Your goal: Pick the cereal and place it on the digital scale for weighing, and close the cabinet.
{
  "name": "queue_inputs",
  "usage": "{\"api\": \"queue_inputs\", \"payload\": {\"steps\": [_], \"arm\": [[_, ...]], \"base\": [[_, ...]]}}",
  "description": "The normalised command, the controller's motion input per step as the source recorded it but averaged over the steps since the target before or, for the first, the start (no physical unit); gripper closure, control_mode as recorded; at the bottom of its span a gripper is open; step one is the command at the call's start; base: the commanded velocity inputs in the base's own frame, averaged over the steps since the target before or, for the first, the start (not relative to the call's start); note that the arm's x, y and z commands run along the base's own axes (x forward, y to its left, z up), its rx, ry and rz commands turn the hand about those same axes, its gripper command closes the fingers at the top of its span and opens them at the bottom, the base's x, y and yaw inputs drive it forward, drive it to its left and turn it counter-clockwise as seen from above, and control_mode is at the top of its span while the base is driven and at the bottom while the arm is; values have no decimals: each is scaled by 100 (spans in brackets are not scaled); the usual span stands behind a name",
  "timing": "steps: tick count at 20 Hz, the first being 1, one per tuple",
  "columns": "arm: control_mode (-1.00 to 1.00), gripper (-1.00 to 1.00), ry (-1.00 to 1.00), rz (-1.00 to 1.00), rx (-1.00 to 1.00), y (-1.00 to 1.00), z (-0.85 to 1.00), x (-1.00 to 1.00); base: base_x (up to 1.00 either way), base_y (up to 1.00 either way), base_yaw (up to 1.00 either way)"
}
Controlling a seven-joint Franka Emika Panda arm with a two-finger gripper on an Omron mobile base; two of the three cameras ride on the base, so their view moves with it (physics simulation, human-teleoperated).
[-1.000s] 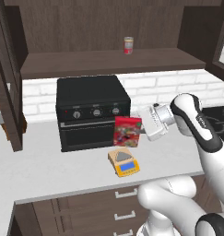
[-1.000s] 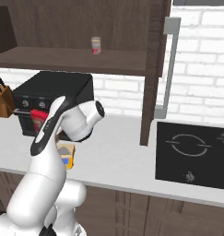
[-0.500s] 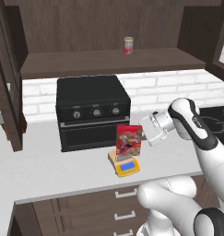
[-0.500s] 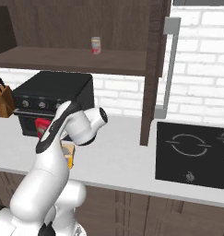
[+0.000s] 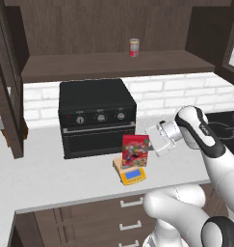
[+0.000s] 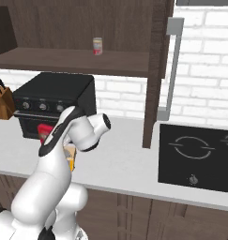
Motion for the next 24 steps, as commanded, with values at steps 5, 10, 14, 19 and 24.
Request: {"api": "queue_inputs", "payload": {"steps": [5, 10, 14, 19, 24], "arm": [[-100, 100, -3, 0, 0, 0, -20, 5], [-100, 100, 0, 0, 0, 0, -27, 20], [-100, 100, 0, 0, 0, 0, -21, 21], [-100, 100, -4, 0, 0, 0, -4, 19], [-100, 100, -5, 0, 0, 0, -1, 20]], "base": [[0, 0, 0], [0, 0, 0], [0, 0, 0], [0, 0, 0], [0, 0, 0]]}}
